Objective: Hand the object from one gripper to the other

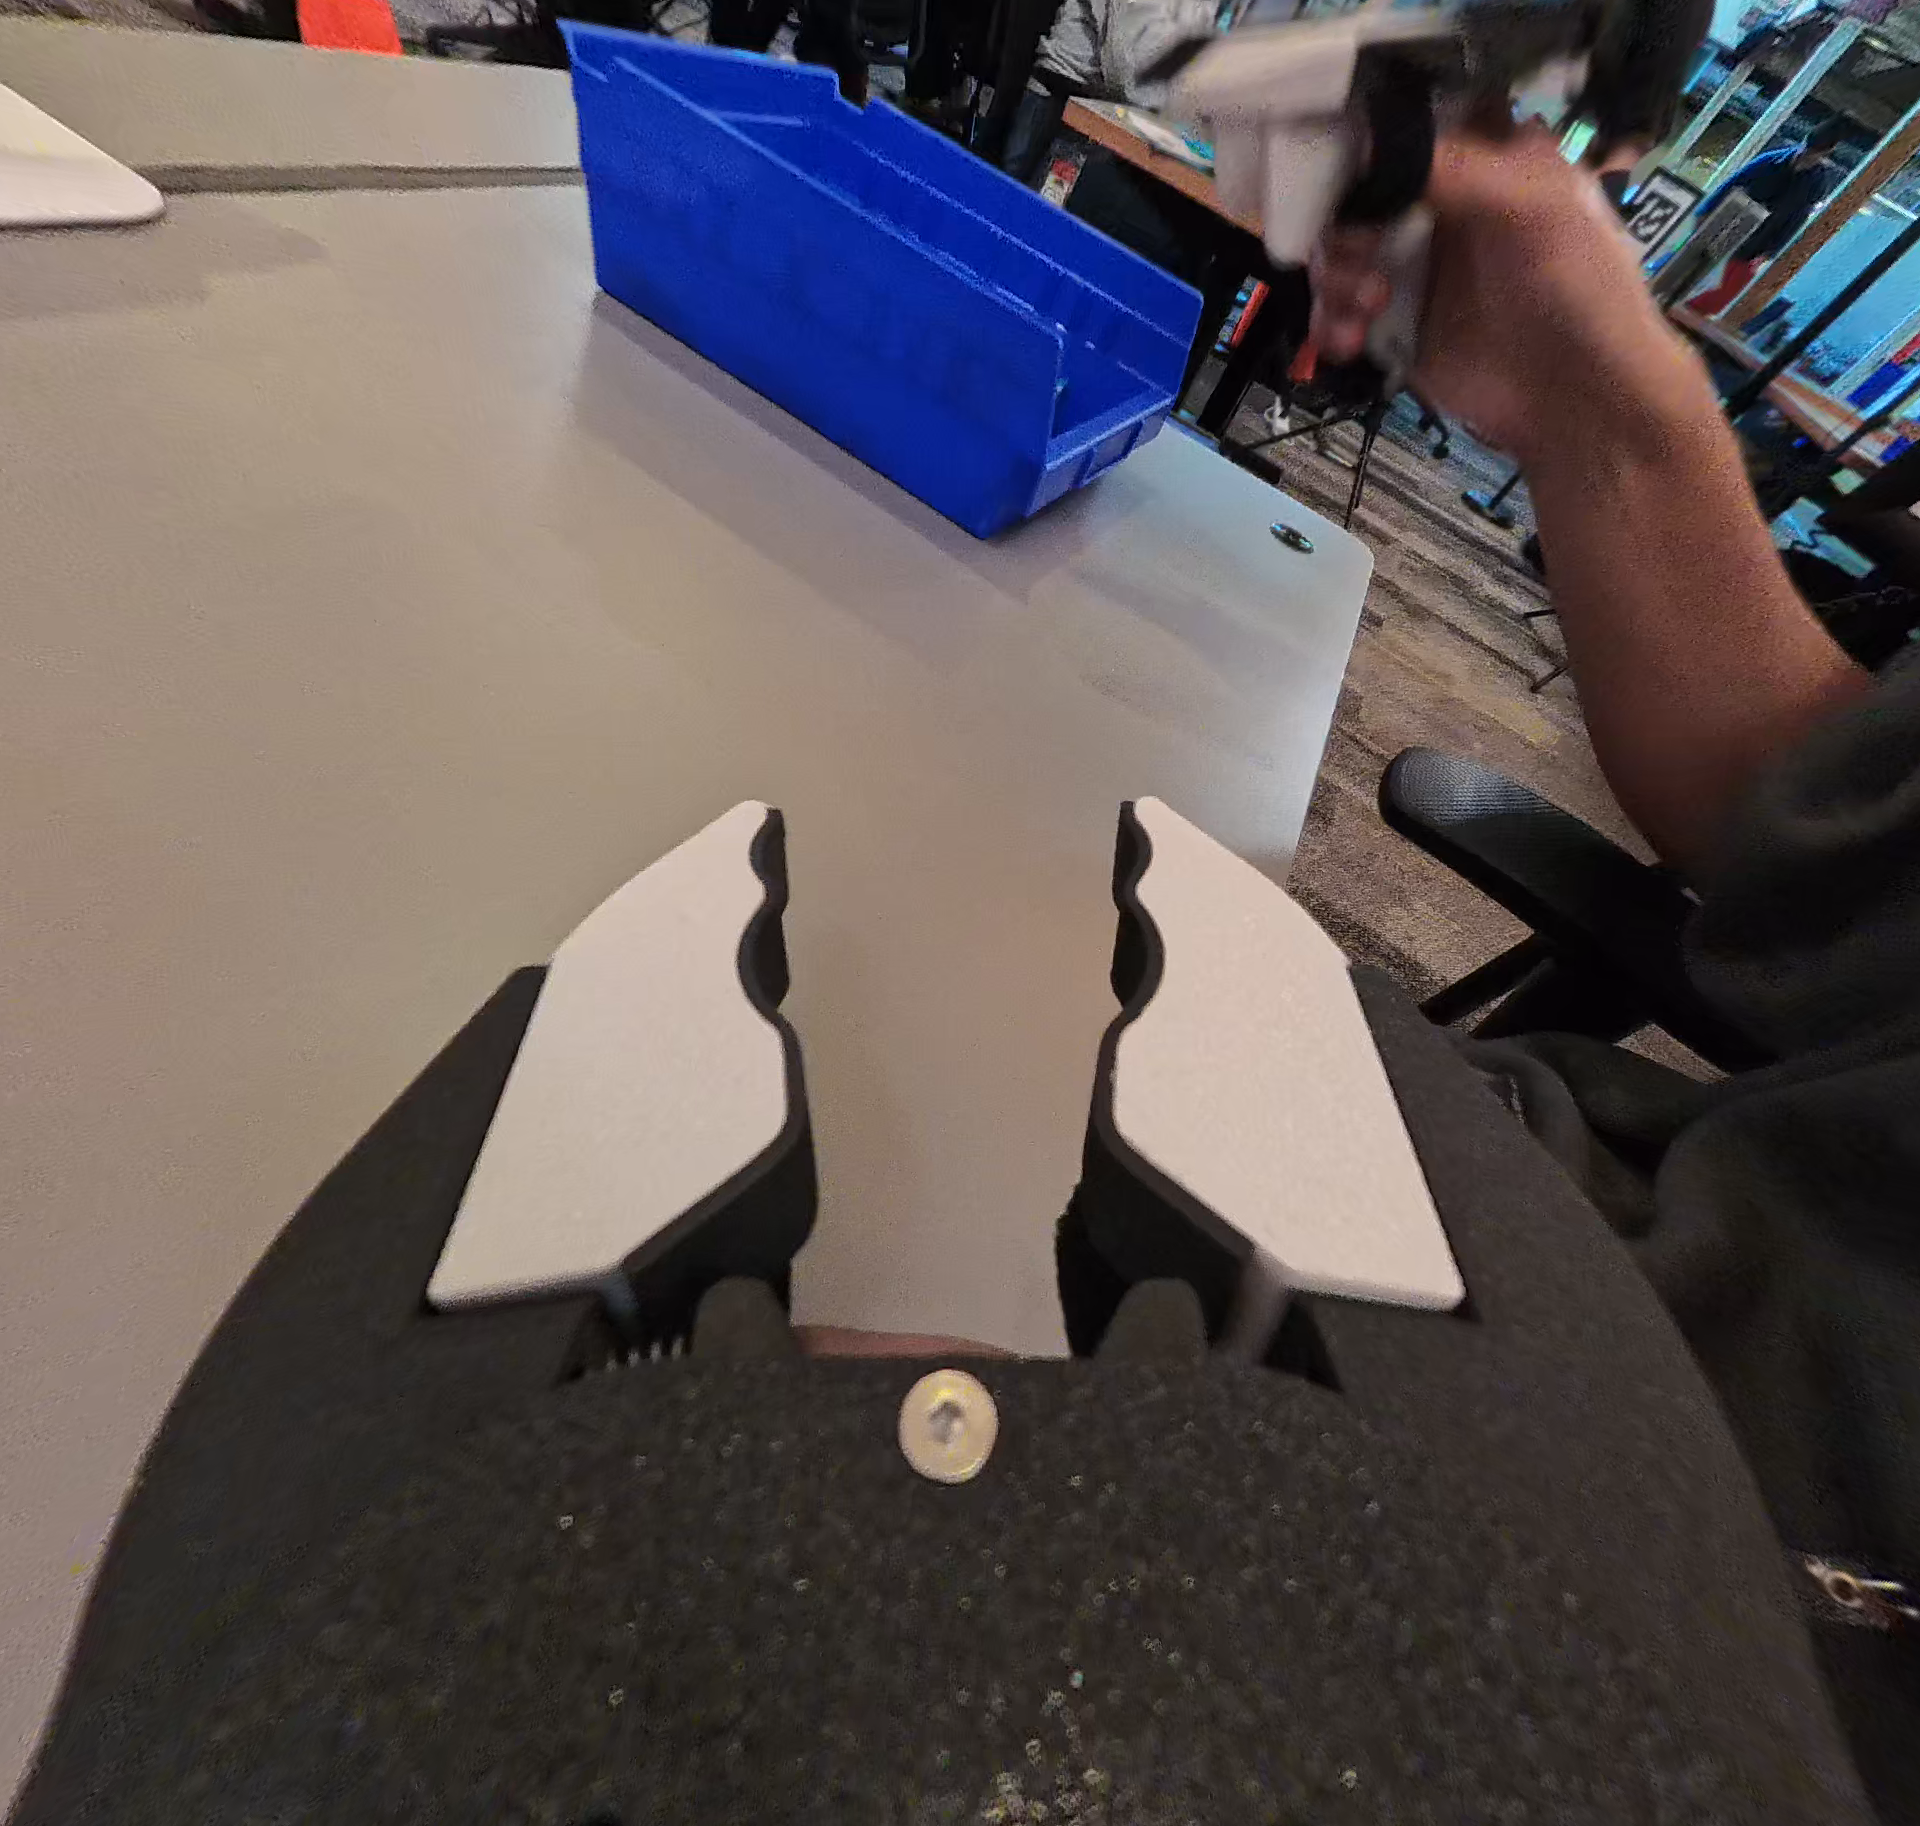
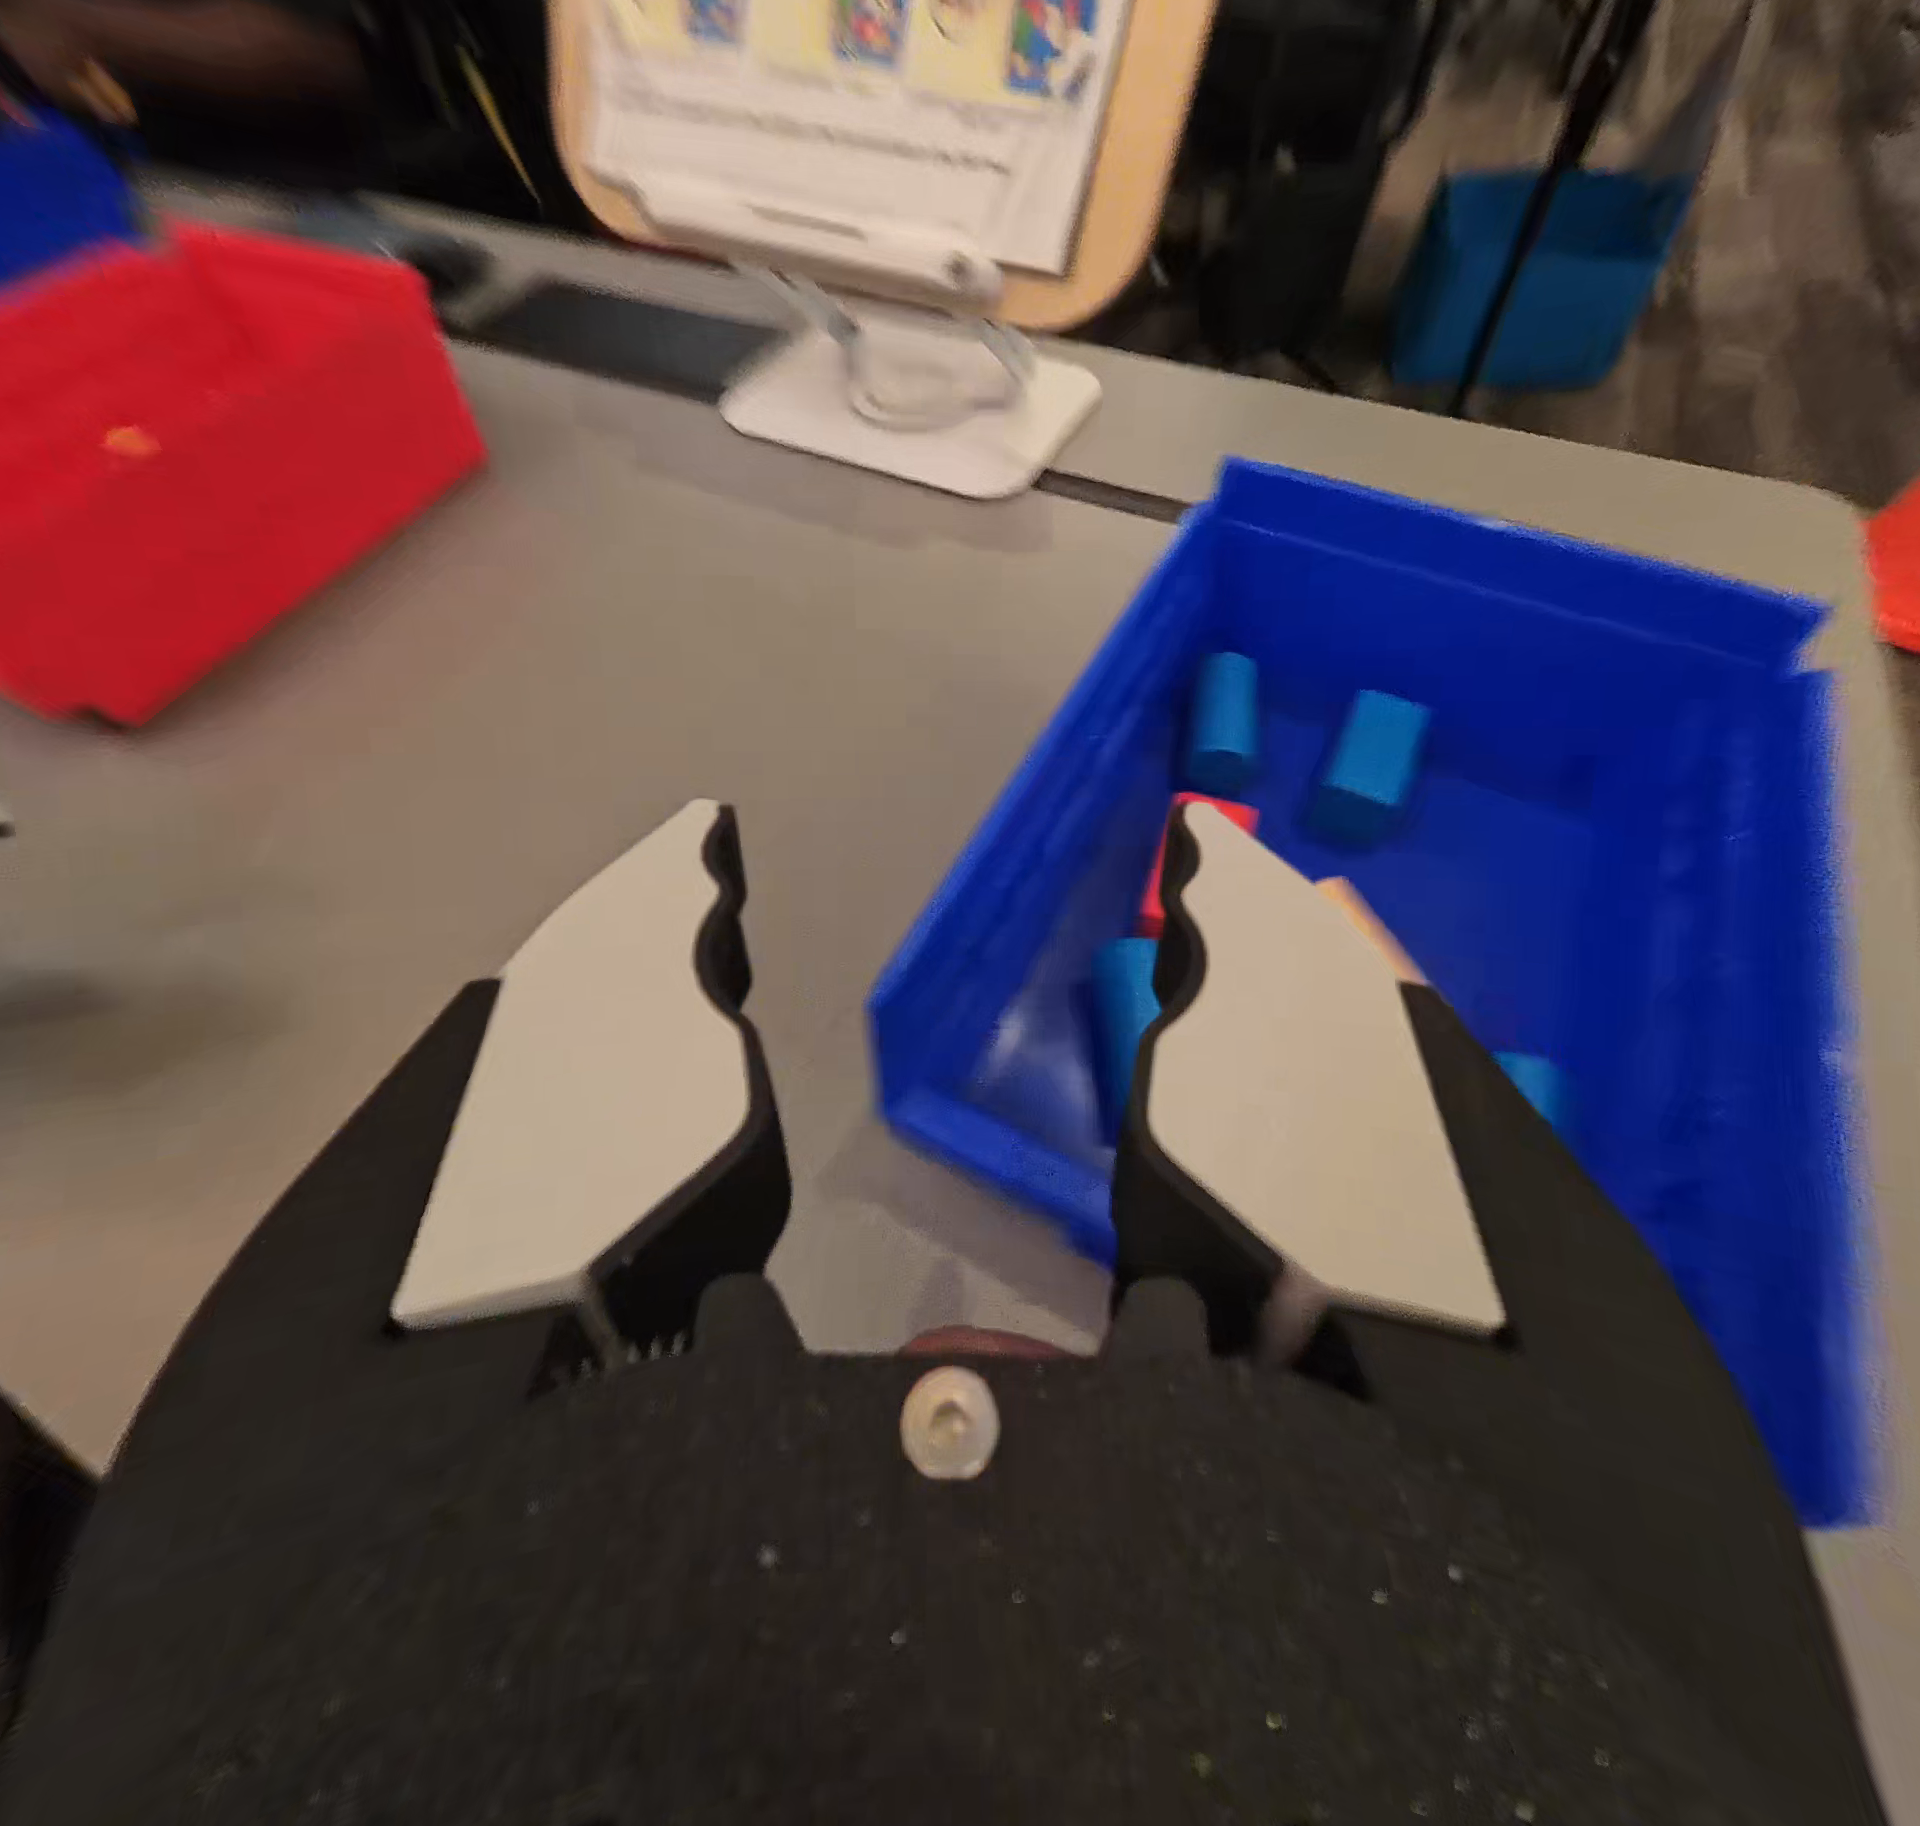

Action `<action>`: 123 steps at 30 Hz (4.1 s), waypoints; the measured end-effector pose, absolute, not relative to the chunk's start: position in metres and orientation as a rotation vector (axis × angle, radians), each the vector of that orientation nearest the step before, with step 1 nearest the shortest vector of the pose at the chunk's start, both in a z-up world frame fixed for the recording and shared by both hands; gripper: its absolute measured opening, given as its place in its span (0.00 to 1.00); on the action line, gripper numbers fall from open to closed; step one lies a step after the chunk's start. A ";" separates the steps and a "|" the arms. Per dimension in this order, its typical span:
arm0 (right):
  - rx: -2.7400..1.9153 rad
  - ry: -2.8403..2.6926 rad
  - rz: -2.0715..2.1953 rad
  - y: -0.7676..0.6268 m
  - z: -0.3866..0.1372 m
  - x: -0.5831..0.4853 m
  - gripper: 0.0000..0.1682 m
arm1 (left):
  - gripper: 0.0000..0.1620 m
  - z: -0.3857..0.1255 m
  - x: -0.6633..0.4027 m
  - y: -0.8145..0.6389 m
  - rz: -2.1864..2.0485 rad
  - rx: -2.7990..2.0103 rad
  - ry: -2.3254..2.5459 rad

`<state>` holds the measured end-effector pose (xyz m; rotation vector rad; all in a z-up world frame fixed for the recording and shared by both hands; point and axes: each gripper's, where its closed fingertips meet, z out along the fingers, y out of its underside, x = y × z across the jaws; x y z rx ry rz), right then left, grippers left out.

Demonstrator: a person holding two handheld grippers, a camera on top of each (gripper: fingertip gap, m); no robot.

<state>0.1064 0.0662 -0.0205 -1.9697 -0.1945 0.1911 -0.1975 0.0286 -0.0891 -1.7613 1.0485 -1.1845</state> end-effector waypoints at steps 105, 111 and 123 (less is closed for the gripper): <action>-2.031 0.098 0.259 0.159 -0.004 0.210 0.21 | 0.34 -0.098 -0.238 0.065 -1.336 -1.870 0.639; -2.662 0.246 -0.059 0.172 -0.136 0.268 0.21 | 0.34 -0.086 -0.233 0.060 -1.309 -1.834 0.683; -3.175 -0.321 -0.346 0.163 -0.162 0.281 0.21 | 0.34 -0.097 -0.226 0.050 -1.334 -1.863 0.787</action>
